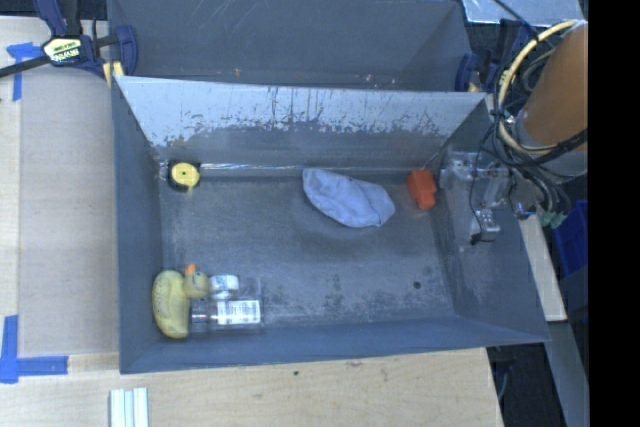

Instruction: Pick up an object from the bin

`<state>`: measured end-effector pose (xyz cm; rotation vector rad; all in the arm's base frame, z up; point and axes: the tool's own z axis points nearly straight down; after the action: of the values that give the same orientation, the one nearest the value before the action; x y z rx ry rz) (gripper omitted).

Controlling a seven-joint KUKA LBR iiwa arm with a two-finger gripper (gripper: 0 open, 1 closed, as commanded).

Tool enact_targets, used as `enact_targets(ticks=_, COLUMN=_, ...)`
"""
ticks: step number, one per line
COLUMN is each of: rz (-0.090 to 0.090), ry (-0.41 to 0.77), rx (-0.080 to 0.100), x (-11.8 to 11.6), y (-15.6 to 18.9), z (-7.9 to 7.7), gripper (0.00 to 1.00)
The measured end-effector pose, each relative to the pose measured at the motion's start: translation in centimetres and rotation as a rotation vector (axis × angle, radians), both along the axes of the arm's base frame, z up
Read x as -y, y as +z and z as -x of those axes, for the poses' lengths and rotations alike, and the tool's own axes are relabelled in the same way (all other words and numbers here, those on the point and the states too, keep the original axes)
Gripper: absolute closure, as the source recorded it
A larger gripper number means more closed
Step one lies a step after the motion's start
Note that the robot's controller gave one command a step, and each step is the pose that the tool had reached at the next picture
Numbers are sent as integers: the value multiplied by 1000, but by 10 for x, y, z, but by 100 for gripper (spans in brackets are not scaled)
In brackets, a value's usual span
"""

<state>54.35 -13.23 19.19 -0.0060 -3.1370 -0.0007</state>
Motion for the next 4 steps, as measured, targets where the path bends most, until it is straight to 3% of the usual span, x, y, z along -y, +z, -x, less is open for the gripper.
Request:
enact_targets(ticks=1, rz=1, ry=3, rx=9, x=-1, y=5, z=-2, gripper=0)
enact_targets(ticks=2, rz=1, ry=59, rx=9, x=-47, y=-81, z=-34, gripper=0)
enact_targets(ticks=3, rz=0, ry=58, rx=7, x=-55, y=-80, z=-25, gripper=0)
enact_targets(ticks=4, rz=3, ry=257, rx=18, x=-101, y=-117, z=-57, gripper=0)
